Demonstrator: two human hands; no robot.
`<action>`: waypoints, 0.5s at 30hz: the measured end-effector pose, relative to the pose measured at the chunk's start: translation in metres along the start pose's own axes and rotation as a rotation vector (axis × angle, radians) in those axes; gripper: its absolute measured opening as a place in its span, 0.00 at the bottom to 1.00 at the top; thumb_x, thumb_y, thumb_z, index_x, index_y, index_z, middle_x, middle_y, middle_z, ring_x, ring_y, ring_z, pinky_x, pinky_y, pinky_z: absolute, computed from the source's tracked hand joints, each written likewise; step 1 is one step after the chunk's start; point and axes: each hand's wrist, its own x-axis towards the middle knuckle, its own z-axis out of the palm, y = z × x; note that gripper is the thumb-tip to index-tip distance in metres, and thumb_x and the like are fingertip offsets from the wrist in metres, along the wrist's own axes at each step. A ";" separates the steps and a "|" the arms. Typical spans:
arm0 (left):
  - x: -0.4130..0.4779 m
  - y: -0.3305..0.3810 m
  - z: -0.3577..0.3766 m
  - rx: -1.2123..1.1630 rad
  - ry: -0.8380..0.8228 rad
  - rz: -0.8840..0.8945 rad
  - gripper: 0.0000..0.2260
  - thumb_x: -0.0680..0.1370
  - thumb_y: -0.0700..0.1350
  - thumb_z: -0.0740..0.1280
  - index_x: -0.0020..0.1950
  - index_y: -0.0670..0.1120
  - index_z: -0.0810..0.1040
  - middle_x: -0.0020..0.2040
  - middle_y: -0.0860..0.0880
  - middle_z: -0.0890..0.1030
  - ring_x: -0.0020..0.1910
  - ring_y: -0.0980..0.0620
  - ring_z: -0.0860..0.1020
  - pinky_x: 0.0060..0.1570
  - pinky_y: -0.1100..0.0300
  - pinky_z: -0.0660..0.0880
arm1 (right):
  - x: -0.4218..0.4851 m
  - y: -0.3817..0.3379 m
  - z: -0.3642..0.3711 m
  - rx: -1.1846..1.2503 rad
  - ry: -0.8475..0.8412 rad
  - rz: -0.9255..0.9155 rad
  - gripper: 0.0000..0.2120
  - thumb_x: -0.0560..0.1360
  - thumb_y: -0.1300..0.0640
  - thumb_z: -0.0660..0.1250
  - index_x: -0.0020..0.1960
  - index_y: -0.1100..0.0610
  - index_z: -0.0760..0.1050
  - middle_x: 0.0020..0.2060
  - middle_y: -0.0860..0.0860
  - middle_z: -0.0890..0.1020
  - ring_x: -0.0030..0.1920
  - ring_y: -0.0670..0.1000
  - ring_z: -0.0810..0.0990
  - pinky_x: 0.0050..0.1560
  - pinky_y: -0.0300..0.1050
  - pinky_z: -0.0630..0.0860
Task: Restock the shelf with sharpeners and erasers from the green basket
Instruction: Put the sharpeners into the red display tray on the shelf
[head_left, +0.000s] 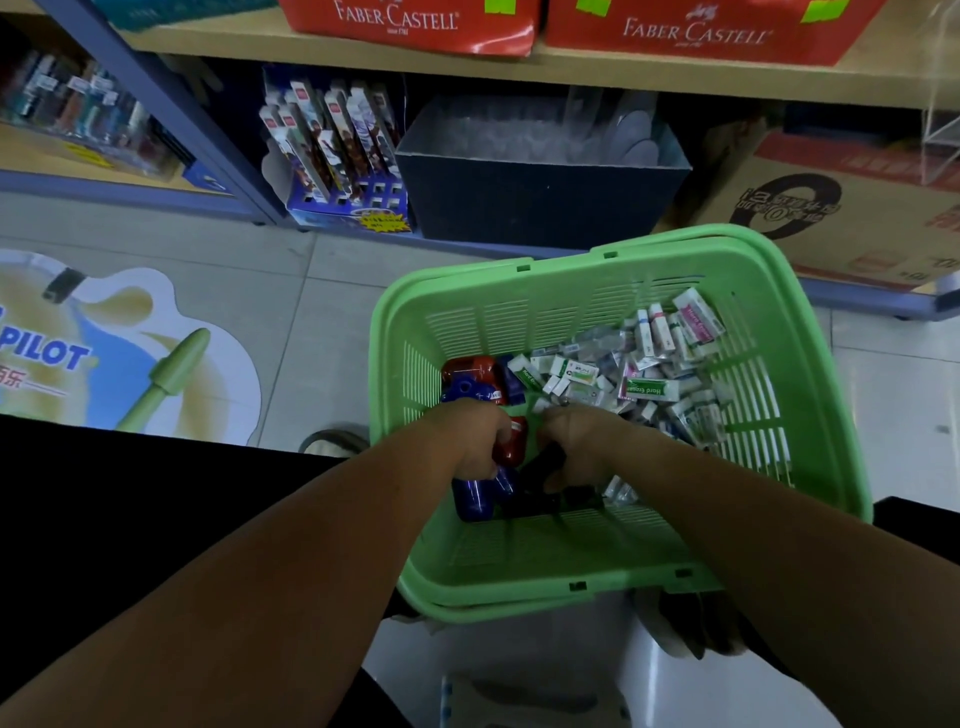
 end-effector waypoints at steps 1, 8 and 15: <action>0.000 0.000 0.000 -0.002 0.001 -0.002 0.20 0.77 0.43 0.75 0.69 0.51 0.78 0.63 0.47 0.80 0.59 0.46 0.79 0.58 0.54 0.77 | 0.001 0.002 -0.001 0.024 -0.019 0.022 0.26 0.70 0.46 0.80 0.65 0.47 0.77 0.65 0.48 0.78 0.64 0.53 0.76 0.66 0.50 0.75; -0.001 0.000 0.000 0.025 -0.005 0.013 0.24 0.78 0.43 0.74 0.73 0.51 0.74 0.68 0.46 0.77 0.63 0.45 0.78 0.56 0.56 0.75 | -0.004 0.010 -0.006 0.174 -0.074 0.058 0.26 0.73 0.51 0.79 0.69 0.48 0.74 0.62 0.50 0.80 0.59 0.51 0.78 0.63 0.47 0.76; -0.001 0.002 -0.002 0.036 -0.024 0.011 0.24 0.78 0.41 0.73 0.73 0.50 0.74 0.65 0.46 0.78 0.59 0.47 0.78 0.53 0.56 0.76 | -0.014 0.000 -0.002 0.143 -0.111 0.031 0.24 0.77 0.48 0.75 0.71 0.47 0.74 0.65 0.50 0.79 0.65 0.54 0.78 0.68 0.52 0.74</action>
